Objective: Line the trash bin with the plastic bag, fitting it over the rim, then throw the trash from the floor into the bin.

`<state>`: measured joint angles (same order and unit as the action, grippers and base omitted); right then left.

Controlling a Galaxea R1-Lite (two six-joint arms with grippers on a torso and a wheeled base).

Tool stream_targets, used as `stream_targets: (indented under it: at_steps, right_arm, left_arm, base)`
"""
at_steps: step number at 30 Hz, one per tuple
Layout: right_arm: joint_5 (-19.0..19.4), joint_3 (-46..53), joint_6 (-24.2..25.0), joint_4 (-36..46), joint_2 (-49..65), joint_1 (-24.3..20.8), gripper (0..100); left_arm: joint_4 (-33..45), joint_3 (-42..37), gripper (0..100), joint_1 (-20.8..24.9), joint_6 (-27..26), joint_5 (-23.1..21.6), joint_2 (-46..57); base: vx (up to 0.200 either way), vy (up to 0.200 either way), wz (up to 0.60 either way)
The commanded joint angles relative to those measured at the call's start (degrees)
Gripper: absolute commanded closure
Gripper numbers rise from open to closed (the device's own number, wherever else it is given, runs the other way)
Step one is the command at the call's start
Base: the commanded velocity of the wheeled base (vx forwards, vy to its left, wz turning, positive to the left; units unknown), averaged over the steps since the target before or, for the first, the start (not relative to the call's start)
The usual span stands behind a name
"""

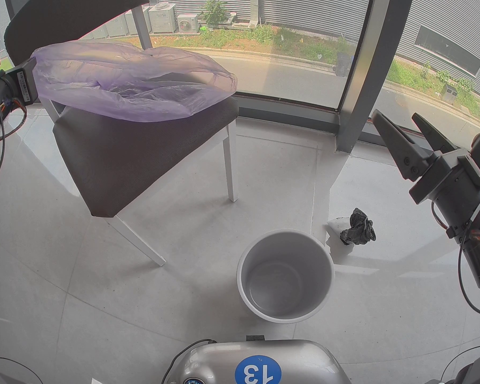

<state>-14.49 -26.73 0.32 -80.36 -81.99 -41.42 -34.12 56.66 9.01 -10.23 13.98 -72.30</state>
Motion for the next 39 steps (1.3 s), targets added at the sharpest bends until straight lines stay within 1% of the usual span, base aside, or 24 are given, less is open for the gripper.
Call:
stream_targets:
  at_steps: [1, 3, 7, 10, 11, 13, 16, 21, 24, 27, 29, 32, 34, 39]
  right_arm:
    - [1.66, 0.72, -0.05, 0.29, 2.19, -0.76, 0]
    - [1.75, 1.51, -0.14, 0.12, 2.54, -0.76, 0]
    - [1.84, 2.30, -0.32, 0.56, 3.42, -0.94, 0]
    - [2.98, 3.44, -0.67, 0.64, 3.60, -1.55, 0]
    - [3.86, 3.62, -0.58, 0.64, 3.16, -1.55, 0]
    - [4.12, 3.88, -0.58, 0.64, 2.89, -1.73, 0]
    - [4.21, 4.94, -0.05, 0.56, 2.37, -1.99, 0]
    - [4.30, 5.82, -0.05, 0.47, 1.40, -2.08, 0]
    - [4.12, 5.99, 0.12, 0.56, 0.34, -3.49, 0]
    - [4.21, 6.34, 0.39, 0.47, -0.80, -3.84, 0]
    - [4.21, 6.52, 1.44, 0.12, -3.08, -3.93, 0]
    - [4.21, 6.43, 2.76, 0.03, -4.75, -4.02, 0]
    - [4.21, 6.43, 4.08, 0.03, -5.81, -4.46, 0]
    - [4.30, 6.34, 5.04, 0.03, -7.57, -5.16, 0]
  left_arm:
    - [1.51, 0.12, 100, 0.57, -0.32, 1.31, 2.25]
    - [1.69, 0.47, 100, 0.66, -0.41, 2.10, 2.25]
    - [1.87, 1.61, 100, 1.27, -0.49, 2.10, 2.25]
    - [1.87, 2.49, 100, 2.24, -0.58, 2.10, 2.25]
    - [2.13, 4.16, 100, 4.79, -0.58, 2.37, 2.34]
    - [3.97, 6.80, 100, 6.72, -0.58, 2.80, 2.17]
    - [8.19, 11.45, 100, 8.13, -0.49, 3.42, 1.46]
    - [10.22, 14.79, 100, 9.36, -0.49, 3.51, 1.55]
    - [11.36, 16.20, 100, 10.50, -0.58, 3.60, 1.99]
    - [13.64, 17.69, 100, 11.29, -0.58, 3.60, 2.52]
    - [16.89, 19.89, 100, 13.40, -0.58, 3.60, 2.78]
    - [18.83, 21.74, 100, 15.42, -0.76, 4.56, 2.52]
    - [20.59, 23.14, 100, 18.06, -2.60, 5.35, 2.43]
    - [22.34, 25.25, 100, 21.93, -6.82, 6.32, 1.81]
  base:
    - [0.000, 0.000, 0.00]
    - [0.000, 0.000, 0.00]
    - [0.000, 0.000, 0.00]
    - [0.000, 0.000, 0.00]
    - [0.000, 0.000, 0.00]
    - [0.000, 0.000, 0.00]
    - [0.000, 0.000, 0.00]
    - [0.000, 0.000, 0.00]
    - [0.000, 0.000, 0.00]
    - [0.000, 0.000, 0.00]
    - [0.000, 0.000, 0.00]
    - [0.000, 0.000, 0.00]
    - [0.000, 0.000, 0.00]
    - [0.000, 0.000, 0.00]
